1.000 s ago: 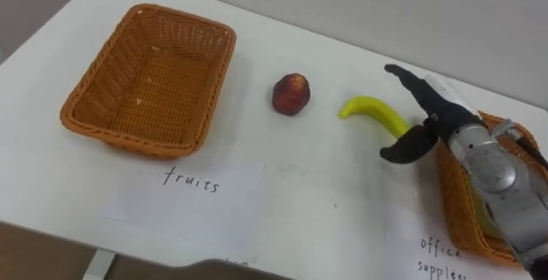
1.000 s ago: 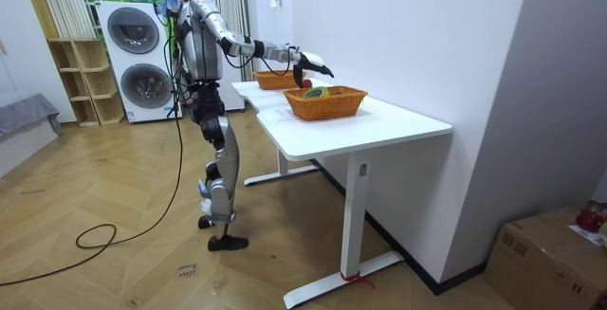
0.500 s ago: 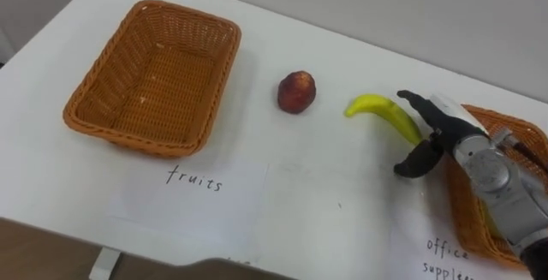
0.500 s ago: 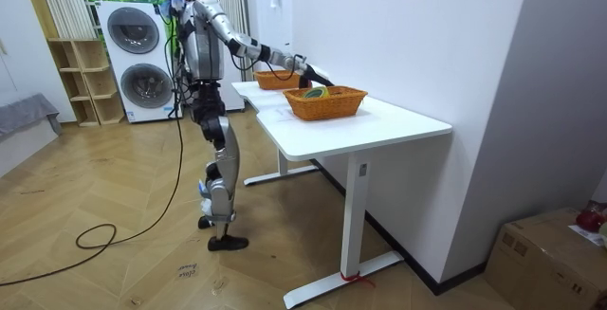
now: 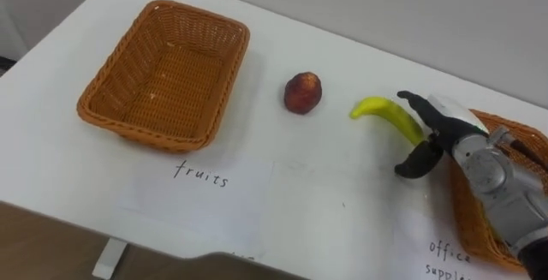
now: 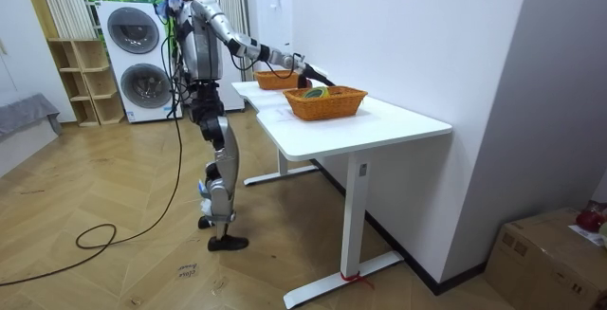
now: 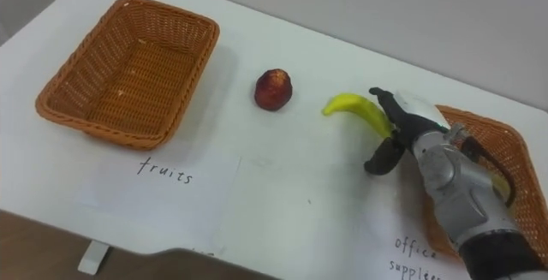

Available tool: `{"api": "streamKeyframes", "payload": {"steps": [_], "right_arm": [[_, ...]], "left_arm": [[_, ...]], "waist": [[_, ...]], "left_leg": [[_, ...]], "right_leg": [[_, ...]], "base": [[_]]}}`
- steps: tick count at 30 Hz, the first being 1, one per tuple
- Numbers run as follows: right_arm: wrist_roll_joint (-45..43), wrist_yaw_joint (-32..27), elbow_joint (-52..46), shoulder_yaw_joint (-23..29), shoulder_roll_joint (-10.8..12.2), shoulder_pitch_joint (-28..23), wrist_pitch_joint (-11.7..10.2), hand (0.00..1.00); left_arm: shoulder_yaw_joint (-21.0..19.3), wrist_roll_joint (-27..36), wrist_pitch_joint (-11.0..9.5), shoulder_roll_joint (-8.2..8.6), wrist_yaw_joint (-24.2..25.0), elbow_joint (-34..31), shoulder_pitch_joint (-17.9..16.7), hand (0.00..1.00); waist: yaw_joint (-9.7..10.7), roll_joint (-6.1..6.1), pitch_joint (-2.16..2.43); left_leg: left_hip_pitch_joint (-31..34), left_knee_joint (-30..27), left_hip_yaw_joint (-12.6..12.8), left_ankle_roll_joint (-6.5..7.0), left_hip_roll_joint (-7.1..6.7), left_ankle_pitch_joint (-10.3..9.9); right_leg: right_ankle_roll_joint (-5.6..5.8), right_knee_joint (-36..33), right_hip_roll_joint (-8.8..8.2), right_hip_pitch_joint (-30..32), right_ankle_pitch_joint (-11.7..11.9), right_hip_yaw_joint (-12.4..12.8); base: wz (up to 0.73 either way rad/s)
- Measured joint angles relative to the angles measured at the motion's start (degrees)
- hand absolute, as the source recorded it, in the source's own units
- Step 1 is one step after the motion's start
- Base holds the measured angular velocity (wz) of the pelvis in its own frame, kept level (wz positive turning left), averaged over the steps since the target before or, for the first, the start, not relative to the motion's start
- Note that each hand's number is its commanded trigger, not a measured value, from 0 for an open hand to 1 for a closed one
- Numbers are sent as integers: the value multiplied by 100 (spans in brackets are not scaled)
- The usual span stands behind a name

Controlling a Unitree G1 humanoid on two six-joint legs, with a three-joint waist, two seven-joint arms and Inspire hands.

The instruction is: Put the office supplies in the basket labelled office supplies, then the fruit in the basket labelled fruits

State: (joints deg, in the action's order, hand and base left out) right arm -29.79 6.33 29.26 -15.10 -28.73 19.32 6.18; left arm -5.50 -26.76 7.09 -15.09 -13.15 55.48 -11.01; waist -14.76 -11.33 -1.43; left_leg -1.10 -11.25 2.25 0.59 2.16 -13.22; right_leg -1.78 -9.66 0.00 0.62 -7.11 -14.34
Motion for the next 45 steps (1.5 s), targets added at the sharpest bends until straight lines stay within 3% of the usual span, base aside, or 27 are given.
{"api": "streamKeyframes", "payload": {"steps": [8,17,24,30,39,45], "right_arm": [[3,-5,0,0,2,110,0,0],[-267,-481,-1,-1,164,142,12,0],[-353,-480,5,-1,173,193,136,0],[-353,-488,583,-1,172,457,210,0],[-174,-402,755,-2,172,673,268,0],[229,-153,1387,-240,169,852,241,0]], "left_arm": [[-4,2,0,1,-19,-43,-8,0],[13,-17,8,55,-164,-33,-48,0],[14,-32,169,144,-164,-36,-184,0],[13,-36,175,146,-164,-41,-226,0],[11,-25,188,131,6,-43,-192,0],[18,27,191,68,39,-34,-191,0]], "waist": [[-11,23,9],[-231,49,10],[-296,85,22],[-303,35,57],[-286,-91,61],[-281,-103,56]], "left_leg": [[25,-6,-12,0,-1,1],[26,-19,-7,0,-2,2],[52,-10,-31,15,-28,13],[102,-8,-127,38,-92,33],[150,-64,-168,41,-83,36],[138,-94,-255,52,-96,43]], "right_leg": [[0,6,-2,6,0,-15],[0,6,-21,5,0,-22],[0,0,-58,-19,0,-138],[1,-14,-89,-10,-1,-301],[2,1,-122,12,-1,-461],[2,4,-145,1,-1,-470]], "base": [[0],[0],[7],[9],[1],[3]]}}
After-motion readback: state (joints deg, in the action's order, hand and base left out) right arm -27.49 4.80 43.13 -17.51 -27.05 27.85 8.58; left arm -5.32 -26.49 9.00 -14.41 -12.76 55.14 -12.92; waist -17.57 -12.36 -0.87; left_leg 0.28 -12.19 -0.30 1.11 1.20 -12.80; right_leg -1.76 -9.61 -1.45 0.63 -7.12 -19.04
